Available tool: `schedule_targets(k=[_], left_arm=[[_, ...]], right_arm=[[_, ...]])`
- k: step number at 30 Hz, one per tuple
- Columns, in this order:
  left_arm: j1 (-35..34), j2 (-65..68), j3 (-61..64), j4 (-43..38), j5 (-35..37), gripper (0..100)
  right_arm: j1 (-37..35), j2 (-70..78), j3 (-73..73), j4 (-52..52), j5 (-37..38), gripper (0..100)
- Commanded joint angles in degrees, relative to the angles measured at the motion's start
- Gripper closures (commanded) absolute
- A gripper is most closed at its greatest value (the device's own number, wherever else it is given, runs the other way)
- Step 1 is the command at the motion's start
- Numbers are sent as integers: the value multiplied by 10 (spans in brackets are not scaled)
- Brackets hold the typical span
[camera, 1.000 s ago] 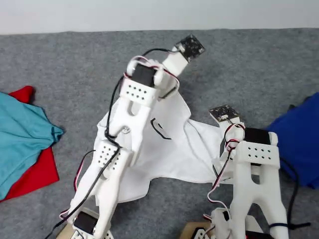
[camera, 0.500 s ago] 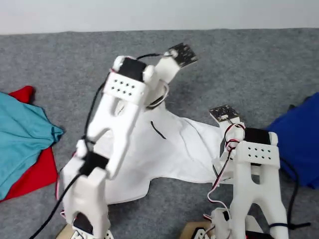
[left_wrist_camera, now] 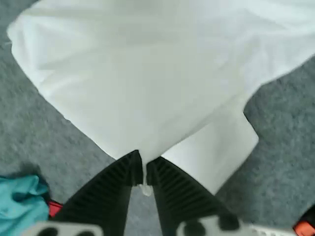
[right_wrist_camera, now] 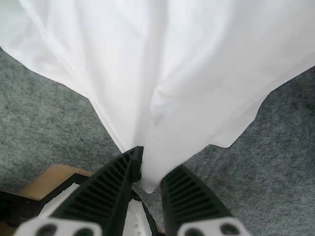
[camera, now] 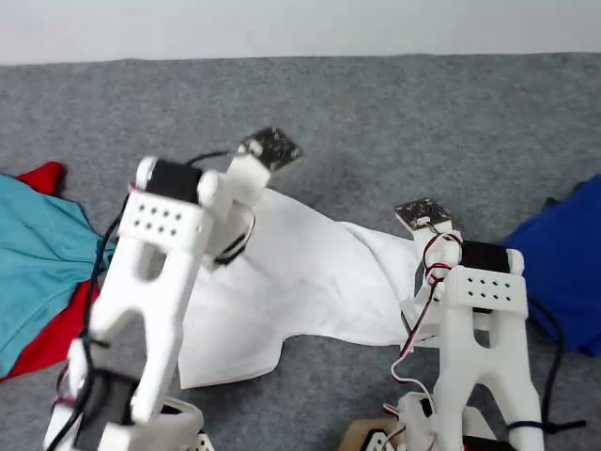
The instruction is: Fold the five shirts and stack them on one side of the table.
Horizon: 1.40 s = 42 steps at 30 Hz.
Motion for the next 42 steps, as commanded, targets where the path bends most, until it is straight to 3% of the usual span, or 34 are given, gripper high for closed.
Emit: schedule_targets(k=[1, 10, 13, 24, 27, 33, 42], left_arm=[[-3, -86, 95, 16, 4, 1000], [-5, -204, 257, 16, -6, 1000], [-43, -222, 257, 16, -17, 1000], [-188, -227, 258, 17, -162, 1000], [-185, -227, 258, 17, -164, 1000], [-117, -227, 261, 16, -164, 1000], [-62, -222, 261, 15, -164, 999]], right_arm=[[0, -24, -4, 4, -3, 989], [0, -24, -4, 2, -3, 989], [1, -25, -4, 5, -3, 989], [2, -33, -50, 14, -2, 989], [1, -56, -71, 12, -2, 989], [2, -71, -77, -7, 11, 989], [2, -66, -76, -122, 10, 989]])
